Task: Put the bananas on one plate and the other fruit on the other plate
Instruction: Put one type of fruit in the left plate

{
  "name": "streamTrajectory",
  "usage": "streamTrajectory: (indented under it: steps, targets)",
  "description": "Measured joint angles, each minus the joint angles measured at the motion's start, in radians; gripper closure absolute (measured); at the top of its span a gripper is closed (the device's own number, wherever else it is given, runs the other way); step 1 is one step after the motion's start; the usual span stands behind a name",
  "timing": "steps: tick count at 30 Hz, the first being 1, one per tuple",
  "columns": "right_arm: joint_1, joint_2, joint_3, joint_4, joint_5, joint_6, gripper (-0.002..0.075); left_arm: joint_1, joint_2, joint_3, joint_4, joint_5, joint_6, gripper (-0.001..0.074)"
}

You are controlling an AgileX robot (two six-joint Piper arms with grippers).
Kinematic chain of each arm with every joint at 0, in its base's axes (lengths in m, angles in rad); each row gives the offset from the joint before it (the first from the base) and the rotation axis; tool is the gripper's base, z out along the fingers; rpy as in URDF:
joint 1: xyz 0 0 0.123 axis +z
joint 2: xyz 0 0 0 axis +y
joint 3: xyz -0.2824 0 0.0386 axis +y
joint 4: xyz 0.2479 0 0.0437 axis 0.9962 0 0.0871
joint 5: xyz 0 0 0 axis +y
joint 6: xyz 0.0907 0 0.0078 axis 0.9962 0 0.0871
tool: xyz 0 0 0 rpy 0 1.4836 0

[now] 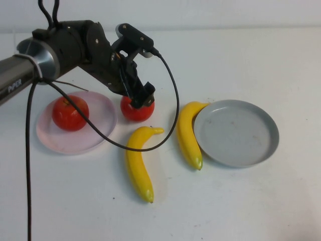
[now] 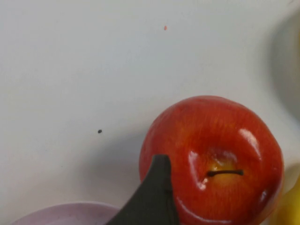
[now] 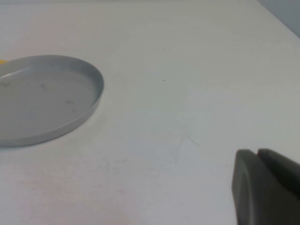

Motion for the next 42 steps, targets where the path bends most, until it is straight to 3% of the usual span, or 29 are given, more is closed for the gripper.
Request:
streamTrajectory:
  steps: [23,28,33,42]
  targets:
    - [0.0,0.0,0.0,0.0,0.002,0.0,0.0744,0.0,0.07,-0.002,0.045,-0.049,-0.024,0.0067]
    - [0.0,0.0,0.0,0.0,0.002,0.0,0.0744,0.0,0.072,-0.004,0.045,-0.055,-0.044,0.0152]
    - [0.0,0.0,0.0,0.0,0.002,0.0,0.0744,0.0,0.073,-0.004,0.045,-0.057,-0.046,0.0157]
    - [0.0,0.0,0.0,0.0,0.002,0.0,0.0744,0.0,-0.079,-0.004,0.096,0.085,-0.132,0.0157]
